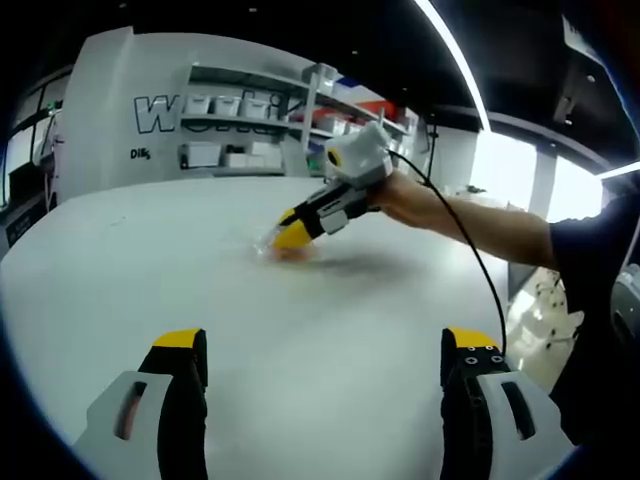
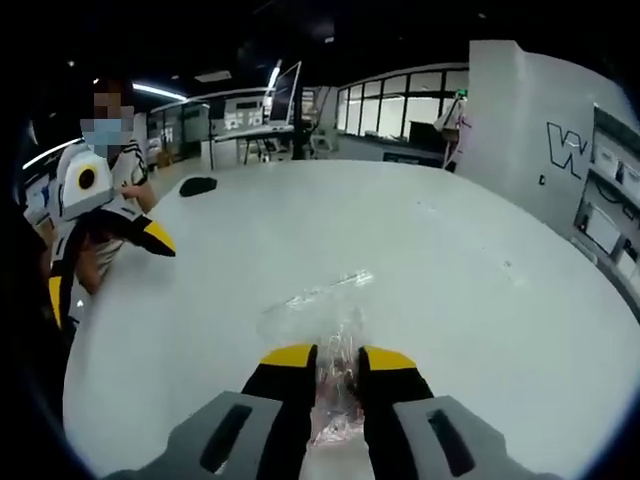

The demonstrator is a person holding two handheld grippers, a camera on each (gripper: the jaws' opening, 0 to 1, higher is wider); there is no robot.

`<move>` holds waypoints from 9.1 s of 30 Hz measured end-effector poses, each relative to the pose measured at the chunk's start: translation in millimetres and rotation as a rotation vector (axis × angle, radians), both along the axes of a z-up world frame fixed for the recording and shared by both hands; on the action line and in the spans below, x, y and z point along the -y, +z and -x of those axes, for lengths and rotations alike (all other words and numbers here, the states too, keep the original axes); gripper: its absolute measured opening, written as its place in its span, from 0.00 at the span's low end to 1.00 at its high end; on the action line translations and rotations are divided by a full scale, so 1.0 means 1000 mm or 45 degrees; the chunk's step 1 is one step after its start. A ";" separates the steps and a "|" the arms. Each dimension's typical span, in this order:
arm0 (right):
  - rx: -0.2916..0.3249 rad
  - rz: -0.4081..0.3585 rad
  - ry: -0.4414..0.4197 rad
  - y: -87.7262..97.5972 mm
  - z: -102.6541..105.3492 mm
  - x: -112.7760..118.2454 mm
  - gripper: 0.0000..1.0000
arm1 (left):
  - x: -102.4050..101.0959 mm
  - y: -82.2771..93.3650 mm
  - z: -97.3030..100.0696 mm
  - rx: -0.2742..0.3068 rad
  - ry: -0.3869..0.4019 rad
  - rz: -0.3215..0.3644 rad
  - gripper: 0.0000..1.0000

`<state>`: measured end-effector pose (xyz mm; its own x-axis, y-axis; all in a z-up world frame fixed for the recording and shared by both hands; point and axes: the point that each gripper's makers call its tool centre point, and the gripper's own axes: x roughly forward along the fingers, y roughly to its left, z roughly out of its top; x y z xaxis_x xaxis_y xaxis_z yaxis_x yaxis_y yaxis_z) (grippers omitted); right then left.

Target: Open the resealable bag by pulling the two sides of the seal apart until the entire bag opening is separated and visibly accessible.

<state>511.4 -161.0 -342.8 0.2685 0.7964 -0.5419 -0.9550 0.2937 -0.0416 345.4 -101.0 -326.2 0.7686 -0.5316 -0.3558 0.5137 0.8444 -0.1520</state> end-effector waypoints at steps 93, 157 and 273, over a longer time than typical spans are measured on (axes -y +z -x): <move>-0.719 -0.932 -0.098 0.041 0.068 0.054 0.00 | 0.015 0.003 -0.002 0.024 -0.027 0.059 0.94; -0.652 -0.972 -0.058 0.047 0.106 0.066 0.00 | 0.056 0.016 -0.026 0.100 -0.133 0.194 0.80; -0.327 -0.596 -0.127 0.042 0.140 0.091 0.16 | 0.103 0.029 -0.056 0.476 -0.363 0.075 0.11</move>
